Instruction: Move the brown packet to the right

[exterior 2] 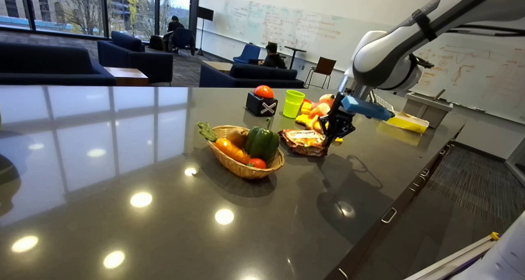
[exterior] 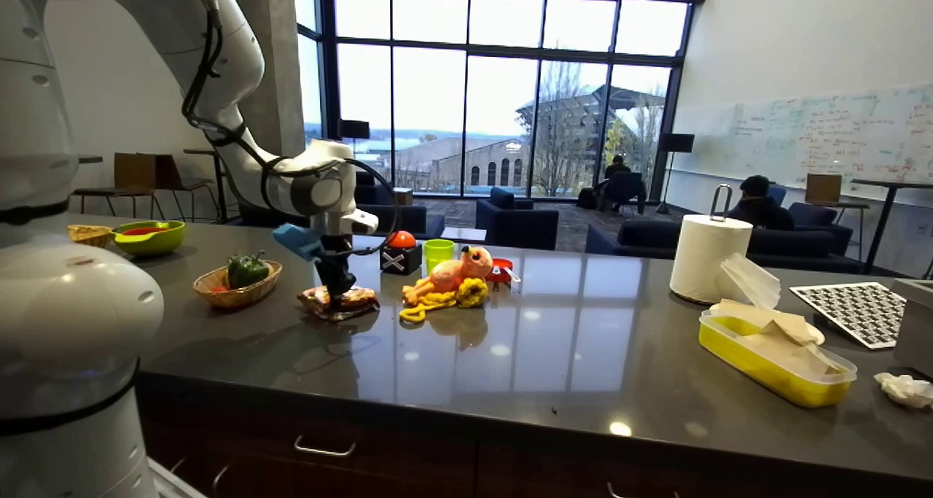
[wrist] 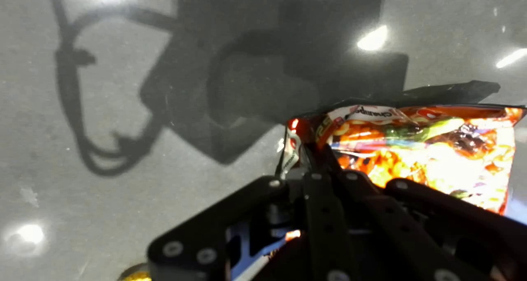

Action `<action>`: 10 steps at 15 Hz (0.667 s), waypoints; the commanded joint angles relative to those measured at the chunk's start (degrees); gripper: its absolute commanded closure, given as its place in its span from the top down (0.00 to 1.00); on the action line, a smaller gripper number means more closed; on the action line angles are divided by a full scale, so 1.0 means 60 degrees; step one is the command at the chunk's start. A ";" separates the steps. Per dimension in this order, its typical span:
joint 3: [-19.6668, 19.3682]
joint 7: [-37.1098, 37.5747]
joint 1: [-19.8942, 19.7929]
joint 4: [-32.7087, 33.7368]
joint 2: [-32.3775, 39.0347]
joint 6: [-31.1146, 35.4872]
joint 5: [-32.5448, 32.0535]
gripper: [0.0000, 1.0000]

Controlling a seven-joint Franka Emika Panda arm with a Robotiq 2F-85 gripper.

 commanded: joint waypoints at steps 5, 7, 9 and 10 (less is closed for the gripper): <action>0.0232 0.0609 0.0024 -0.0114 -0.1444 -0.0975 -0.1296 0.00; 0.0253 0.0730 -0.0096 -0.0150 -0.1829 -0.1242 -0.1856 0.00; 0.0195 0.0697 -0.0259 -0.0177 -0.2221 -0.1499 -0.2177 0.00; 0.0168 0.0679 -0.0360 -0.0205 -0.2422 -0.1629 -0.2291 0.00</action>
